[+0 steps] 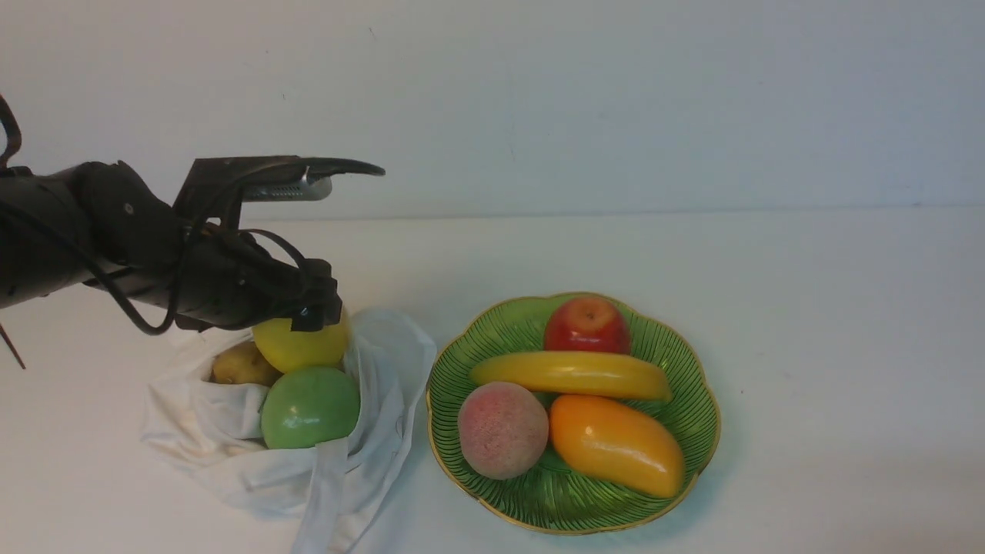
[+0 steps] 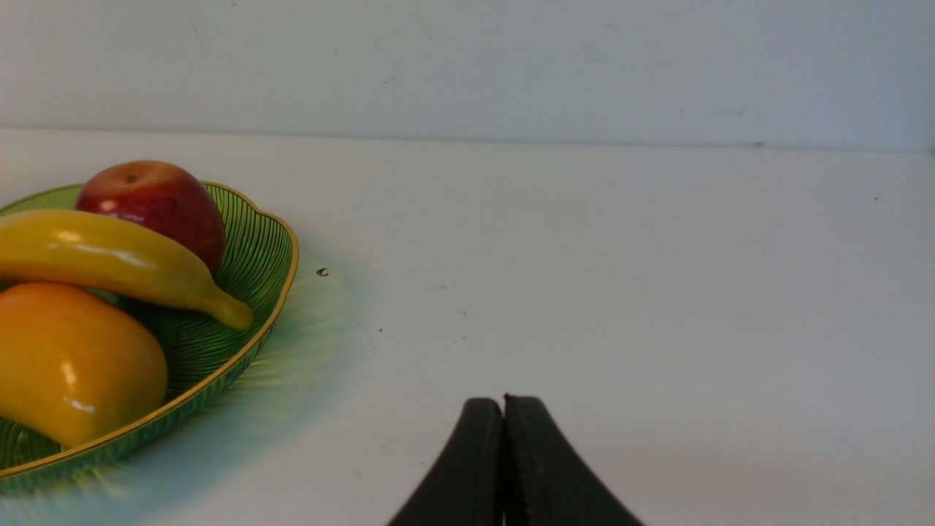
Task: Take the fruit out of the cloth bag on the white table and place them on a plate.
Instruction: 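Reach into the bag and grasp the lemon with the left gripper, then move the lemon from the bag into the bowl with the left gripper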
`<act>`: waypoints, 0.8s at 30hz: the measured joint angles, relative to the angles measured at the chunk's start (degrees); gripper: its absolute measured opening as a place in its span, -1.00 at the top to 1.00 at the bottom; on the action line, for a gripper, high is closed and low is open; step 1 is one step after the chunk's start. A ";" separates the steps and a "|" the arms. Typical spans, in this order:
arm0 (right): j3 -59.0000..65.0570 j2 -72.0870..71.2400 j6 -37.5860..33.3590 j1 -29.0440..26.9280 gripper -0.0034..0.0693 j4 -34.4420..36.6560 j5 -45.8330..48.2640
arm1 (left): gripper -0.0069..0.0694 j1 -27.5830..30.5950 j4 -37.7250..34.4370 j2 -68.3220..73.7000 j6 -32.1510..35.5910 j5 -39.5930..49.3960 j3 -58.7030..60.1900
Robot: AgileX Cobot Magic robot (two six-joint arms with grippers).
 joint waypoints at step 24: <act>0.00 0.00 0.00 0.00 0.94 0.00 0.00 | -0.59 -1.01 -2.30 -13.38 -0.13 7.66 -1.31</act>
